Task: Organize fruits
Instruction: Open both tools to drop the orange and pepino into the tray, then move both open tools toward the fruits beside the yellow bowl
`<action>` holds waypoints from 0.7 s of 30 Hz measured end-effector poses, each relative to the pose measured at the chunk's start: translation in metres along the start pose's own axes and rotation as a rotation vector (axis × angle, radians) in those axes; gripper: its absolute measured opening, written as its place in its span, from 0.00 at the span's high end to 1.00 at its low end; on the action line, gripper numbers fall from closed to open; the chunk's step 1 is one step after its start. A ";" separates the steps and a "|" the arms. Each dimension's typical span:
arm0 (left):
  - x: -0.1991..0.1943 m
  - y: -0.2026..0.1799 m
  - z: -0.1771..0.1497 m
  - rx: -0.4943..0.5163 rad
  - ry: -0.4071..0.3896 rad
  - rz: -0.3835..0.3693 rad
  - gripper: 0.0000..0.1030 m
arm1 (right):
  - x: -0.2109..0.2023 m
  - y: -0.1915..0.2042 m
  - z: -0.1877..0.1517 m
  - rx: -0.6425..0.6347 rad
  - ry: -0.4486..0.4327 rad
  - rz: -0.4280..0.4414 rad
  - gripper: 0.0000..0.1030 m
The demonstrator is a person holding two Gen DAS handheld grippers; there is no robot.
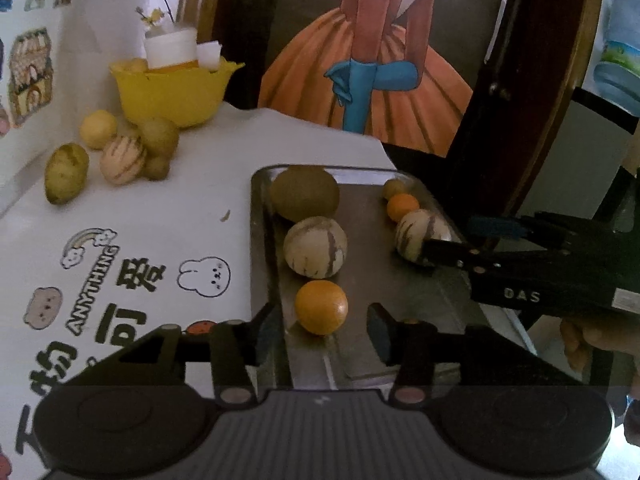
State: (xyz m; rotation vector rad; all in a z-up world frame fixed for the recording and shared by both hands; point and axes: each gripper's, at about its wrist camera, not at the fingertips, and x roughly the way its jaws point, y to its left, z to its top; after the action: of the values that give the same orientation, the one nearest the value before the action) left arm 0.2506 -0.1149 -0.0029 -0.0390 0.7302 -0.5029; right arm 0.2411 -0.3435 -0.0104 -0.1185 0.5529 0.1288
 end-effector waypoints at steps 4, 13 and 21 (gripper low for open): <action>-0.016 -0.001 -0.001 -0.019 -0.016 0.023 0.39 | -0.023 0.000 0.001 -0.001 -0.021 0.001 0.21; -0.065 -0.001 -0.010 -0.057 -0.080 0.092 0.01 | -0.070 0.006 -0.012 0.054 -0.006 0.054 0.01; -0.102 -0.005 -0.028 -0.051 -0.084 0.125 0.00 | -0.109 0.029 -0.028 0.086 0.022 0.078 0.01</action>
State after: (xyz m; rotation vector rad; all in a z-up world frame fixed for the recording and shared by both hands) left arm 0.1661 -0.0693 0.0412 -0.0614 0.6584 -0.3607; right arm 0.1304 -0.3284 0.0210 -0.0147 0.5840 0.1798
